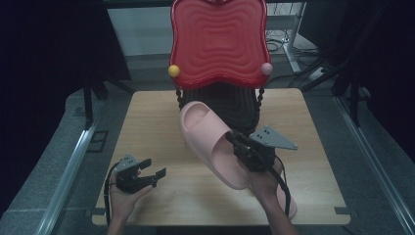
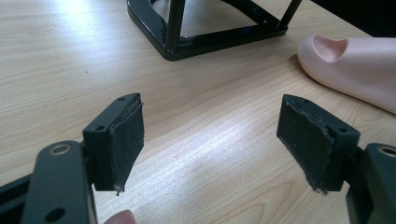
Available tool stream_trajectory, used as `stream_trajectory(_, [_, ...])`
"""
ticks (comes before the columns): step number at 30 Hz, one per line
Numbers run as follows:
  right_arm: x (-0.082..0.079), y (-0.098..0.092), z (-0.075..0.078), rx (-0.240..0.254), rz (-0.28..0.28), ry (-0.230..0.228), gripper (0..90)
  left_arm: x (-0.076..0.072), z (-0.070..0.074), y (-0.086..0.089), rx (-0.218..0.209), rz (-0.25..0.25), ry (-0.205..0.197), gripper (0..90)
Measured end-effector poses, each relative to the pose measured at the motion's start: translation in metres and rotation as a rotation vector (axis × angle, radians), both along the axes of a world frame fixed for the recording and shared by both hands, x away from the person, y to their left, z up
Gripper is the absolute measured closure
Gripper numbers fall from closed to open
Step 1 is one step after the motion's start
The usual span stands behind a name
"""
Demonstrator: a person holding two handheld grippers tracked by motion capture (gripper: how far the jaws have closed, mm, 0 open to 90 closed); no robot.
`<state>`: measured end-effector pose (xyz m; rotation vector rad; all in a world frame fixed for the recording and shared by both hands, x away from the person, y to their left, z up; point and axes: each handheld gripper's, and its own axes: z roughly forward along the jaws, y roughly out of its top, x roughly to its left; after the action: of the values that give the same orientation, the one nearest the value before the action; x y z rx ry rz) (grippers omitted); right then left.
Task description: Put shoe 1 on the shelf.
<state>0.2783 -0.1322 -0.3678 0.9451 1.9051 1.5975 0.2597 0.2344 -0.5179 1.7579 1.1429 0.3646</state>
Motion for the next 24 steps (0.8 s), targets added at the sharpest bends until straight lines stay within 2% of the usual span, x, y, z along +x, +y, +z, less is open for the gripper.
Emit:
stream_trajectory(7, [0.004,-0.001,0.027,0.027,-0.023,-0.054,84.5,0.0,-0.001,-0.001,0.0,-0.002,0.001,23.2])
stream_trajectory(12, [0.011,0.002,0.043,0.043,-0.042,-0.075,84.6,0.001,-0.001,-0.001,0.0,-0.004,0.002,23.2])
stream_trajectory(24, [0.028,0.018,0.07,0.043,-0.091,-0.121,84.6,0.001,-0.001,0.0,0.0,-0.005,0.003,23.2])
